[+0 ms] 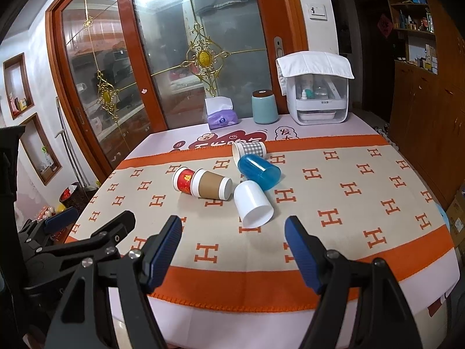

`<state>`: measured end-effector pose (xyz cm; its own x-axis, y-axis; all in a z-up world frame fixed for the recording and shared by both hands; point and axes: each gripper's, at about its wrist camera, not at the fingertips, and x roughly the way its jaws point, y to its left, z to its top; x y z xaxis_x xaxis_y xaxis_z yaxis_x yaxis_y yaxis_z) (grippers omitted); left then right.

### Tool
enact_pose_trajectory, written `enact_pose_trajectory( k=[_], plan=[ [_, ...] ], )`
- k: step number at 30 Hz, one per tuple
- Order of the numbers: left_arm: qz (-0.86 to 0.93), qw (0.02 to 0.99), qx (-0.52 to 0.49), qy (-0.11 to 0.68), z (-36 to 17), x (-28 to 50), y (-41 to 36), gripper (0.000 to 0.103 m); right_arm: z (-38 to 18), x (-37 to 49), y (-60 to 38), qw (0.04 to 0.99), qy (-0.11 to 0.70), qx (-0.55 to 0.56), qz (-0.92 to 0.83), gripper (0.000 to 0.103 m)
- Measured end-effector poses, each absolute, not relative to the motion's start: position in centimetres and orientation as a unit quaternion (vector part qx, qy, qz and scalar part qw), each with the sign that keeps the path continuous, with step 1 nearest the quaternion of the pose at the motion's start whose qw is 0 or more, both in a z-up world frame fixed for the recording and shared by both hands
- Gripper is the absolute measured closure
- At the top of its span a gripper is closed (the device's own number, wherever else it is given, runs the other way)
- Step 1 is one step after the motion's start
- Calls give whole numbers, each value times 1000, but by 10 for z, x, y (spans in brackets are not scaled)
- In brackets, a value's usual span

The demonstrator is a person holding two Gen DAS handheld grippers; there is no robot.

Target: Flip cup upside down

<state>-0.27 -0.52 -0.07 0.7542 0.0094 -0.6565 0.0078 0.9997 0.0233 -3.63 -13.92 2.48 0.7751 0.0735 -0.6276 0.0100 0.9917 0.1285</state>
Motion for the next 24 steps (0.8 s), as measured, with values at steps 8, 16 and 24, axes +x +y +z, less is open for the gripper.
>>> enact_pose_trajectory(
  k=[8,16,24],
  plan=[
    [0,936,11,351,-4,-3,-7,1,25,-36,-140,940,335,63,17,29],
    [0,936,11,351,-6,-3,-7,1,25,-36,-139,940,336,63,17,29],
    [0,937,11,350,-6,-3,-6,1,24,-36,-139,940,336,64,17,29]
  ],
)
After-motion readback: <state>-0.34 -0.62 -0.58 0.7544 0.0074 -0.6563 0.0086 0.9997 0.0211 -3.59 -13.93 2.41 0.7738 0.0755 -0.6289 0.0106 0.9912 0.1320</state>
